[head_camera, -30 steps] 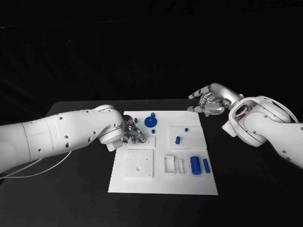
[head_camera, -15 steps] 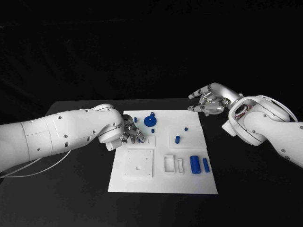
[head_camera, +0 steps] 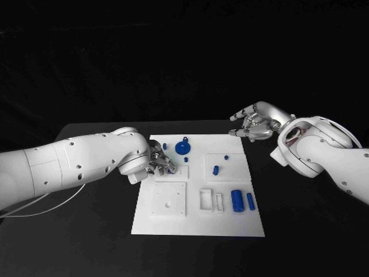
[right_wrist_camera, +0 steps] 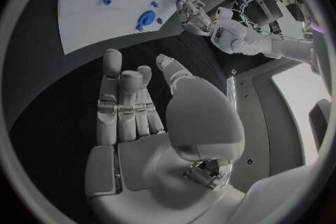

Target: Assemble the parts on the task board

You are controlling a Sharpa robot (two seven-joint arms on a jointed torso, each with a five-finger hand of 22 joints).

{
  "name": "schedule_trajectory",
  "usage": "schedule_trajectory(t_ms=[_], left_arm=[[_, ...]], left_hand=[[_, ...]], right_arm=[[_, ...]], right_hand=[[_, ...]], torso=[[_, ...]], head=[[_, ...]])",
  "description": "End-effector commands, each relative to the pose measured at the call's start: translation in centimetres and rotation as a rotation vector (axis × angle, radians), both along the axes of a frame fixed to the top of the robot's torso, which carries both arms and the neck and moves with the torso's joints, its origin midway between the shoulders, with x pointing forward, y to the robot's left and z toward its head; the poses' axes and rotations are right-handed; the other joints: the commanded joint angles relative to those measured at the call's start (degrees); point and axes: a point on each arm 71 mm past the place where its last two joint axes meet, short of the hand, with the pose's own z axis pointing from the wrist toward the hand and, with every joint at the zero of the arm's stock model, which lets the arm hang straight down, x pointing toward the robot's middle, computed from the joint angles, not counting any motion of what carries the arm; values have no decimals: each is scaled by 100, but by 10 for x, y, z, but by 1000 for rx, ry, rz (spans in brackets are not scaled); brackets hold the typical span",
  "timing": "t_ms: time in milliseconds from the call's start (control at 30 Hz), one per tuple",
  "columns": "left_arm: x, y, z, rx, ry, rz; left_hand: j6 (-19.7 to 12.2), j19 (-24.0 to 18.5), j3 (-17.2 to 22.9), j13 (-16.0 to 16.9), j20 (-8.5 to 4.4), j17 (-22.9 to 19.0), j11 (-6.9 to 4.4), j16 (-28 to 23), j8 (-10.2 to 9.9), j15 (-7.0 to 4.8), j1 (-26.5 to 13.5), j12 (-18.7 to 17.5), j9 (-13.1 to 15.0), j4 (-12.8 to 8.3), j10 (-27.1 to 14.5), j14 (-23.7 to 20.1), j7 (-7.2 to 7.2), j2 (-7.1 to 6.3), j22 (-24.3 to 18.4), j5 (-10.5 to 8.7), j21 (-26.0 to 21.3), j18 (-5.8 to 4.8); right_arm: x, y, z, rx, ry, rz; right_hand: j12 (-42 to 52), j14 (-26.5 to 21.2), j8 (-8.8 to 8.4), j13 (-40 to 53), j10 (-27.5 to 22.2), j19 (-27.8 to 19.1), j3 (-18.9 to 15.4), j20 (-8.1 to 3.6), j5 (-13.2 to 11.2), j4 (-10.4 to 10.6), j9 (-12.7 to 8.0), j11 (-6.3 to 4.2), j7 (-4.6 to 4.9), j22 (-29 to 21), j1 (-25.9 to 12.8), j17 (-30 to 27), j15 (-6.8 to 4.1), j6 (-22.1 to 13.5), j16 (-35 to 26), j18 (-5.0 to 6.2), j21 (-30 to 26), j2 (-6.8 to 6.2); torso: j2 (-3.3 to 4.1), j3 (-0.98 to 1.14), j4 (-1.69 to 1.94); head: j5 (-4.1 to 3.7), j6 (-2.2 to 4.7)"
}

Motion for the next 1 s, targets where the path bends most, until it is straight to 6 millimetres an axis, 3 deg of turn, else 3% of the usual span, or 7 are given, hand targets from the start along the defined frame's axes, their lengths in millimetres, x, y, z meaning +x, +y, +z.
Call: schedule_trajectory(t_ms=[33, 1000], left_arm=[[0, -1, 0, -1, -7, -14], [1, -2, -1, 32, 26, -39]], left_hand=[[552, -18, 67, -17, 37, -6, 3, 3, 18, 18, 12, 41, 1667, -60, 241, -12, -476, 62, 322, 14, -49, -5], [643, 32, 10, -225, 73, 43, 29, 67, 17, 60, 32, 222, 1393, -48, 249, 26, -477, 83, 358, -72, 77, -35]], right_arm=[[0, 1, -1, -9, 7, 7], [1, 2, -2, -11, 15, 8]], right_hand=[[19, 41, -36, -7, -35, 11, 45, -3, 47, -2, -4, -17, -2, 8, -51, 4, 4, -8, -35, 60, -26, -7], [17, 37, -37, -10, -44, 6, 132, -6, 187, -50, -4, -20, 0, 20, -68, 1, 2, 5, -49, 60, -26, -16]], torso=[[0, 1, 4], [3, 6, -6]], head=[[-2, -3], [-25, -37]])
